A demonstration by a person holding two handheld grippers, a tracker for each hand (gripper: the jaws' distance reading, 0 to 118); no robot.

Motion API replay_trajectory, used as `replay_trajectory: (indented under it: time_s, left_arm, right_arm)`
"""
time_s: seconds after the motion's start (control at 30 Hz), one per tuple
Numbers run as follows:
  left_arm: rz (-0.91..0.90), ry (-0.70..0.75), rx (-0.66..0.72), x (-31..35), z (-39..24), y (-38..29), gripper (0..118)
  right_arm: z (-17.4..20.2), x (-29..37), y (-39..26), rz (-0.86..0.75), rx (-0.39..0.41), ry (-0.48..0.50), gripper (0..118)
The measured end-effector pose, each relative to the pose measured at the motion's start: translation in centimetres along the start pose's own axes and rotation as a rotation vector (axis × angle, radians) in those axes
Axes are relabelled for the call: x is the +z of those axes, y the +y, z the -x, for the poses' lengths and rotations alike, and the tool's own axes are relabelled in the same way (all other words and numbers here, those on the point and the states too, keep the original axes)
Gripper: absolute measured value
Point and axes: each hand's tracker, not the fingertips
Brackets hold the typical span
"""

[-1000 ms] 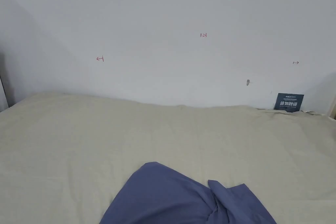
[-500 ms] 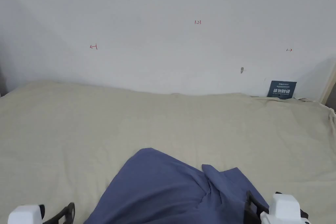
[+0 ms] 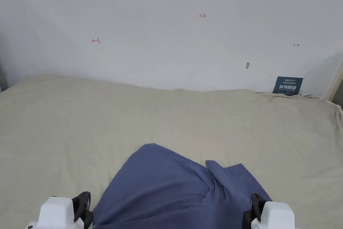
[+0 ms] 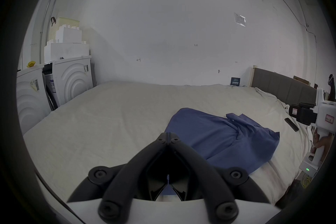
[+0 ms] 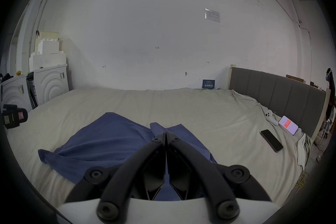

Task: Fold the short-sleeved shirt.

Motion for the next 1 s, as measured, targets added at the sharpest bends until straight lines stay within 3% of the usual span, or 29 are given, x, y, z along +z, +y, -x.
replay_trajectory:
  time_s: [0.4, 0.5, 0.6, 0.67, 0.7, 1.0]
  left_arm:
    - [0.106, 0.002, 0.080, -0.7, 4.1, -2.0, 0]
    - [0.223, -0.035, 0.125, -2.2, 5.9, -2.3, 0]
    - [0.258, -0.025, 0.114, -3.5, 6.9, -2.7, 23]
    - [0.307, -0.007, 0.096, -4.8, 7.5, -3.3, 61]
    - [0.330, -0.002, 0.089, -5.3, 7.6, -3.6, 71]
    - [0.540, 0.019, 0.022, -8.4, 5.6, -6.7, 74]
  right_arm:
    - [0.3, -0.5, -0.3, 0.027, 0.026, 0.016, 1]
    - [0.4, -0.8, -0.6, 0.045, 0.034, 0.021, 1]
    - [0.4, -1.0, -0.8, 0.058, 0.029, 0.024, 1]
    - [0.4, -1.0, -0.8, 0.064, 0.031, 0.024, 1]
    - [0.4, -1.0, -0.8, 0.067, 0.031, 0.025, 1]
    - [0.2, -1.5, -1.5, 0.096, 0.030, 0.026, 1]
